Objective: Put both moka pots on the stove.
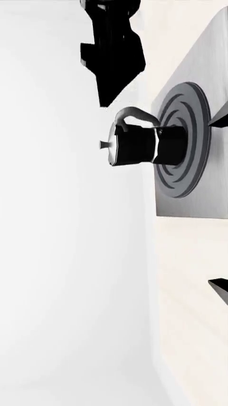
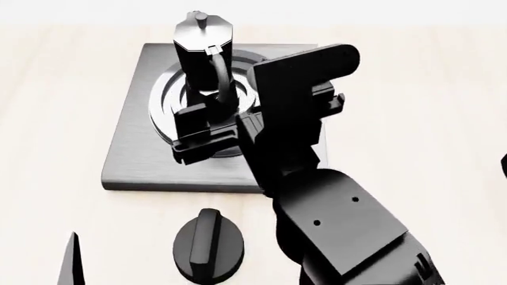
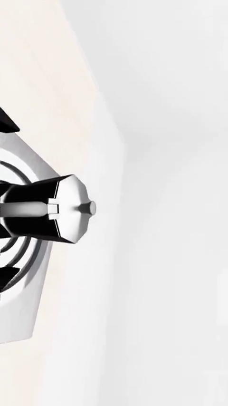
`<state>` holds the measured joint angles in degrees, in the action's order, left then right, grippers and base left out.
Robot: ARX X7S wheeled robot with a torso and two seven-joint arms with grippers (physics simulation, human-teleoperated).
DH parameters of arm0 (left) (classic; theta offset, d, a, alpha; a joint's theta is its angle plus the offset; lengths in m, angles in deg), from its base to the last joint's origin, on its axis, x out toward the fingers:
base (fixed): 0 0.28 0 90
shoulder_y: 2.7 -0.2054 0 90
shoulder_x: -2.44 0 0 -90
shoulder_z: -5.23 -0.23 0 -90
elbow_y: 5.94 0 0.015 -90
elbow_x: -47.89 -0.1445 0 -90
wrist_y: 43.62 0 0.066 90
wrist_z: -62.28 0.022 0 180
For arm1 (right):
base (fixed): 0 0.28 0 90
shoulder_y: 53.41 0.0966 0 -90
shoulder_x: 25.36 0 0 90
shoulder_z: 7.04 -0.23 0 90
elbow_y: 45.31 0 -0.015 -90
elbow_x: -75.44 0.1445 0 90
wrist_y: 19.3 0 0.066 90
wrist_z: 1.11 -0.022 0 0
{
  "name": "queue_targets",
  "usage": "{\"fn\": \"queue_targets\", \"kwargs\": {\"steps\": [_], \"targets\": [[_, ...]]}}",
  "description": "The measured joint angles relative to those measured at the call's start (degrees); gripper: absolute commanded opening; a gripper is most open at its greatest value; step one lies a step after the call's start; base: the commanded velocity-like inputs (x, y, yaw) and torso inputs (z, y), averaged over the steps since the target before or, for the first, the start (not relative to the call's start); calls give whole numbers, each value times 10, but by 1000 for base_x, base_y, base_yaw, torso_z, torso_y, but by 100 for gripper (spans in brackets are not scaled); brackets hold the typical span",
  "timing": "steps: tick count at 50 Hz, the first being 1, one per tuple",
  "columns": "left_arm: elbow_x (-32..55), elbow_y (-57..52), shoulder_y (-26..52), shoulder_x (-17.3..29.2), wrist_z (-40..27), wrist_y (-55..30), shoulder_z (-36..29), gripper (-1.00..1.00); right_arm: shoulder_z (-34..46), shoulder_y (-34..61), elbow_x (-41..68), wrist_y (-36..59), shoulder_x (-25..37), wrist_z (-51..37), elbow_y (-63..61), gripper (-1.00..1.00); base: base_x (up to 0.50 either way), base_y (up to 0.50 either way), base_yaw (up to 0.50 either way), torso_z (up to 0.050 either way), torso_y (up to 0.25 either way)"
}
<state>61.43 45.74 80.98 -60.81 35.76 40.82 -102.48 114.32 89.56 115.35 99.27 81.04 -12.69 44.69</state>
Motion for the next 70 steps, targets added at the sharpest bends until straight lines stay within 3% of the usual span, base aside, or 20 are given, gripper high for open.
{"fn": "queue_targets", "kwargs": {"steps": [15, 26, 40, 56, 70], "targets": [[-4, -1, 0, 2, -3, 0, -2, 100, -41, -81, 19, 39, 112, -90, -231, 100, 0, 0, 0, 0, 0], [-5, -3, 0, 3, -5, -1, -4, 100, -101, -150, 30, 22, 199, -119, -310, 100, 0, 0, 0, 0, 0], [-7, -4, 0, 3, -7, -2, -6, 100, -205, -259, 32, -45, 292, -121, -316, 100, 0, 0, 0, 0, 0], [-8, -2, 1, 3, -8, 1, -11, 100, -323, -352, 77, -56, 384, -118, -282, 100, 0, 0, 0, 0, 0], [-6, -3, 2, 5, -10, 0, -10, 100, -360, -363, 111, -34, 427, -99, -223, 100, 0, 0, 0, 0, 0]]}}
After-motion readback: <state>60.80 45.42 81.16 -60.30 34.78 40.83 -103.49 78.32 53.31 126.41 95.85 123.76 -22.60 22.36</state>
